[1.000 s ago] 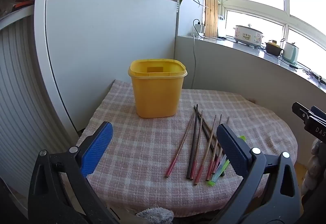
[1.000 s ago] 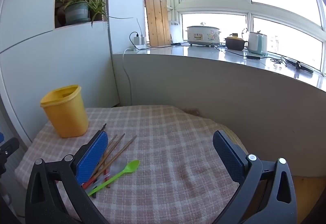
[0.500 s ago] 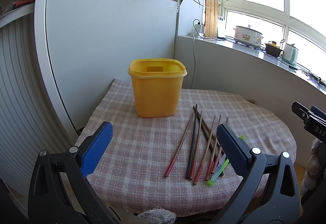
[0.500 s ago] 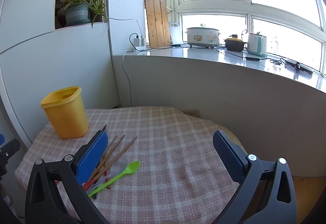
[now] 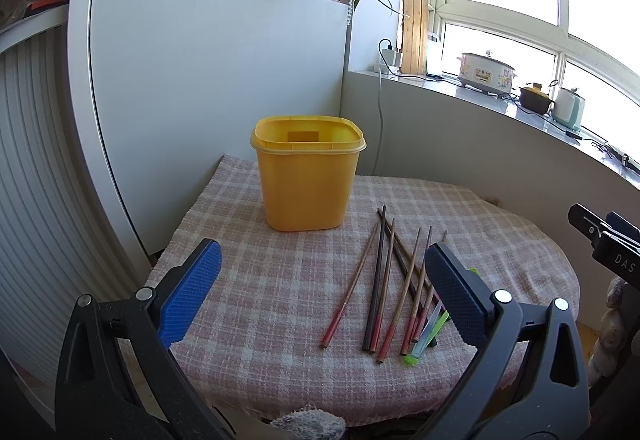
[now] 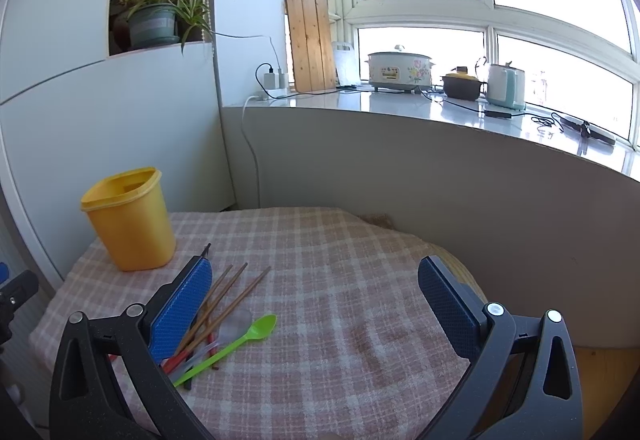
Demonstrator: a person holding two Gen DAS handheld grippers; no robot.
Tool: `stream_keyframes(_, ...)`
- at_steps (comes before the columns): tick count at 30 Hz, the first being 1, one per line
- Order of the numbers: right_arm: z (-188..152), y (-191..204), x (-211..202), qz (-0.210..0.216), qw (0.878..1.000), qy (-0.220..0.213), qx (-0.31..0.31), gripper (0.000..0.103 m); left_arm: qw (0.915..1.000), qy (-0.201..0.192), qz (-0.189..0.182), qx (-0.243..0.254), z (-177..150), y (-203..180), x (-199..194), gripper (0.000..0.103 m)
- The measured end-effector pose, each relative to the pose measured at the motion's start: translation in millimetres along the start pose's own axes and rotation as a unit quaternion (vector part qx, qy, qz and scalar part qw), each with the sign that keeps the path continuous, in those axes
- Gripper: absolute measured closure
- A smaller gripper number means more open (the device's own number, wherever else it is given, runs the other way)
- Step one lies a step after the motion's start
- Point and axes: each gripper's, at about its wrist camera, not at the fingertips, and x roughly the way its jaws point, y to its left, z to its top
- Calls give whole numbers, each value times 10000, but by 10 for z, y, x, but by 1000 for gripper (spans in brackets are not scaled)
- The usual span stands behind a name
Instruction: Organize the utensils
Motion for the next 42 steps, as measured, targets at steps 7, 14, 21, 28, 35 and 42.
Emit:
stream_keyframes(7,-5,11,1,17,10000,10,-14,1,10000,-7,1,-21,7,-14,-16,0)
stream_keyframes(14,-12,20,17,41,10000,58,-8,1,10000,7,-4,-10,2,-26,-22,0)
stream_keyframes(21,-19,21,17,46,10000,73,-18,1,10000,-3,-13,-20,-11,-12,0,0)
stream_keyframes(28,-23,21,34,63,9999,116,-9,1,10000,5,-14,-21,-14,3,15,0)
stream_keyframes(35,-28,28,39,87,9999,130,-5,1,10000,4,-16,-27,-16,4,16,0)
stream_keyframes(42,-43,25,52,105,9998,170,20,1,10000,4,-35,-27,-21,2,21,0)
